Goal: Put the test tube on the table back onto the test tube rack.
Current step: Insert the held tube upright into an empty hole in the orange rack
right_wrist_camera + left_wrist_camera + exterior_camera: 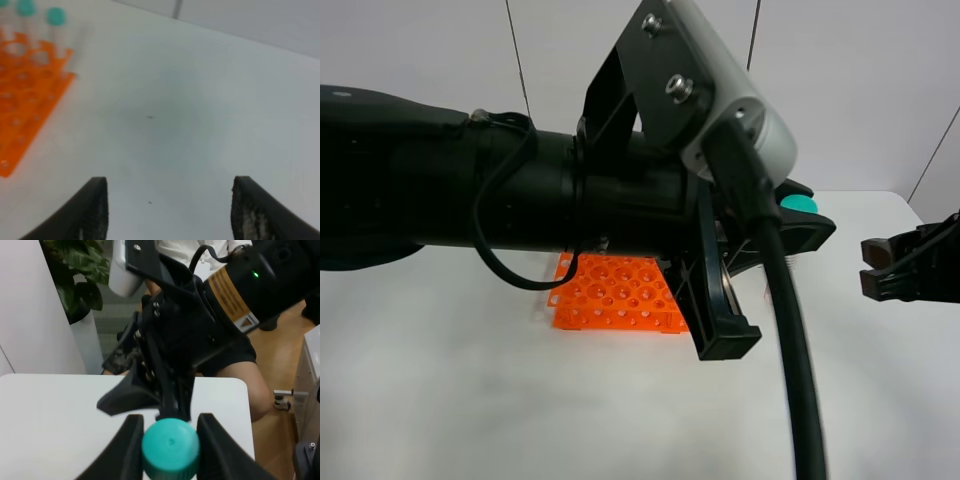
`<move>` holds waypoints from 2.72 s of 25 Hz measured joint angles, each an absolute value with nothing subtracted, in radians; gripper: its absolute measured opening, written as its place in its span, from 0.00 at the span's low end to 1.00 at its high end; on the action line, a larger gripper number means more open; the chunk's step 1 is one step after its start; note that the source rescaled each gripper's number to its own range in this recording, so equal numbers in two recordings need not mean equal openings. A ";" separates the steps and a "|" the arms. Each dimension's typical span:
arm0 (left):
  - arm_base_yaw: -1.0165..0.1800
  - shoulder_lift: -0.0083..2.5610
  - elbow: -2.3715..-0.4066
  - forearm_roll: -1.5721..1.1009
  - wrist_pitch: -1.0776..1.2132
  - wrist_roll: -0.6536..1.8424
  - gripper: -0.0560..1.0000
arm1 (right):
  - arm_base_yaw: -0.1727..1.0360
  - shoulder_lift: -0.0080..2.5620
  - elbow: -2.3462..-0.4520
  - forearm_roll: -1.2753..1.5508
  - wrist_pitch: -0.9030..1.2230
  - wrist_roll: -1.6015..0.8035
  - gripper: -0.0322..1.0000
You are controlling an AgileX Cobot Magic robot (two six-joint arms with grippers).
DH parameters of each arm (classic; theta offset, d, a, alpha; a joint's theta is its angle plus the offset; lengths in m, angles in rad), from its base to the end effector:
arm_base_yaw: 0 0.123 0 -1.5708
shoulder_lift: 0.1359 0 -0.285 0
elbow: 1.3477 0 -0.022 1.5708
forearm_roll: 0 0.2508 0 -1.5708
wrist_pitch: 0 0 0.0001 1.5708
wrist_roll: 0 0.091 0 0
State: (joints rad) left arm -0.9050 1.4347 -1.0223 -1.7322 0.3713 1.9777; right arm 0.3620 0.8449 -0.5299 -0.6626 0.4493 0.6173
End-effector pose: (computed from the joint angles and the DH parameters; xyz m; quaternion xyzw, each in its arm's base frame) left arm 0.1761 -0.2771 0.3267 0.5141 0.5975 -0.3334 0.5173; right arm 0.1615 0.0351 0.2757 -0.0930 0.8717 -0.0320 0.4801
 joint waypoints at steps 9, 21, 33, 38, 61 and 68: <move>-0.905 1.435 -1.022 -1.732 0.371 1.975 0.05 | 0.107 0.845 -0.530 -0.338 0.430 0.520 0.72; -0.905 1.435 -1.022 -1.732 0.371 1.975 0.05 | 0.104 0.845 -0.531 -0.070 0.500 0.313 0.72; -0.905 1.435 -1.022 -1.732 0.371 1.975 0.05 | 0.104 0.845 -0.531 -0.154 0.515 0.309 0.72; -0.905 1.435 -1.022 -1.732 0.371 1.975 0.05 | 0.104 0.845 -0.531 -0.185 0.524 0.314 0.72; -0.905 1.435 -1.022 -1.732 0.371 1.967 0.05 | 0.031 0.845 -0.531 -0.179 0.578 0.371 0.62; -0.905 1.435 -1.022 -1.732 0.371 1.967 0.05 | 0.003 0.845 -0.537 -0.121 0.598 0.283 0.60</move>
